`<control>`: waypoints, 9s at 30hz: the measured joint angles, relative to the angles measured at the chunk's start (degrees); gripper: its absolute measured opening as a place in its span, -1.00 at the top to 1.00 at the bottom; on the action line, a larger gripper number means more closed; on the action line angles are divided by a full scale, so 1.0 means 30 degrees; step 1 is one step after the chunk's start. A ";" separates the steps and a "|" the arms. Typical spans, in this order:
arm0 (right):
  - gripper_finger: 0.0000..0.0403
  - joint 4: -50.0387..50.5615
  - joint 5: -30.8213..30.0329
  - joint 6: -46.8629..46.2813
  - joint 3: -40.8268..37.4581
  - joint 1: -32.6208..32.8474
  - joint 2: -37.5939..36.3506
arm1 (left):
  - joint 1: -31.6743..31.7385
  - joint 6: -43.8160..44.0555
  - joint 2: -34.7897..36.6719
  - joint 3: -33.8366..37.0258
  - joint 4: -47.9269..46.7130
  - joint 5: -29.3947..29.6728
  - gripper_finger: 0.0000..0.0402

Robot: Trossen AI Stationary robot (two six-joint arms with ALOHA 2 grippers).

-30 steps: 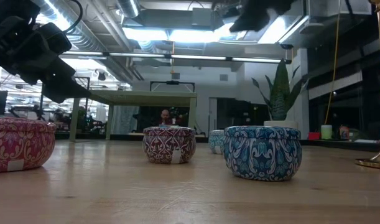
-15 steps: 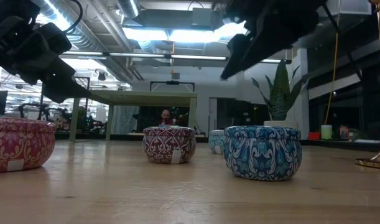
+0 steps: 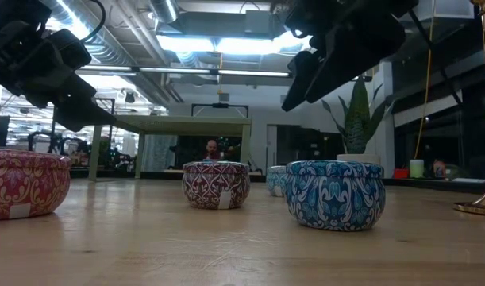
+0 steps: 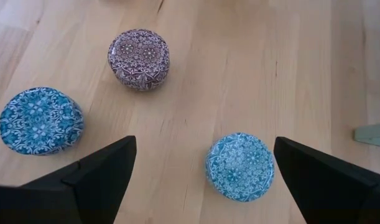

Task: Pick & Place candle stick holders
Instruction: Put the light blue scented candle on the shelf, then put the gold candle holder on the shelf

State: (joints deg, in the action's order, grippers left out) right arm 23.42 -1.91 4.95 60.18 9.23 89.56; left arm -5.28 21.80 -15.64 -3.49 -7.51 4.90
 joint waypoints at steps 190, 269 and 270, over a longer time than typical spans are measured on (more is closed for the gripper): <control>-0.49 0.0723 0.0346 -0.5999 1.4484 -1.2558 0.8589 | -0.0007 0.0000 0.0000 0.0007 0.0011 0.0016 -0.76; -0.73 -0.0162 0.3210 -0.1319 1.4491 -0.7863 0.4494 | -0.0005 0.0000 0.0007 0.0007 0.0007 0.0000 -0.76; -0.73 0.0090 0.3203 -0.1158 1.4491 -0.7705 0.4366 | -0.0001 0.0000 0.0007 0.0007 0.0007 -0.0006 -0.76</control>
State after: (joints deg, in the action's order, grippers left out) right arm 23.69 7.70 1.48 103.66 -13.88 102.66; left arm -5.28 21.80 -15.62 -3.46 -7.49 4.89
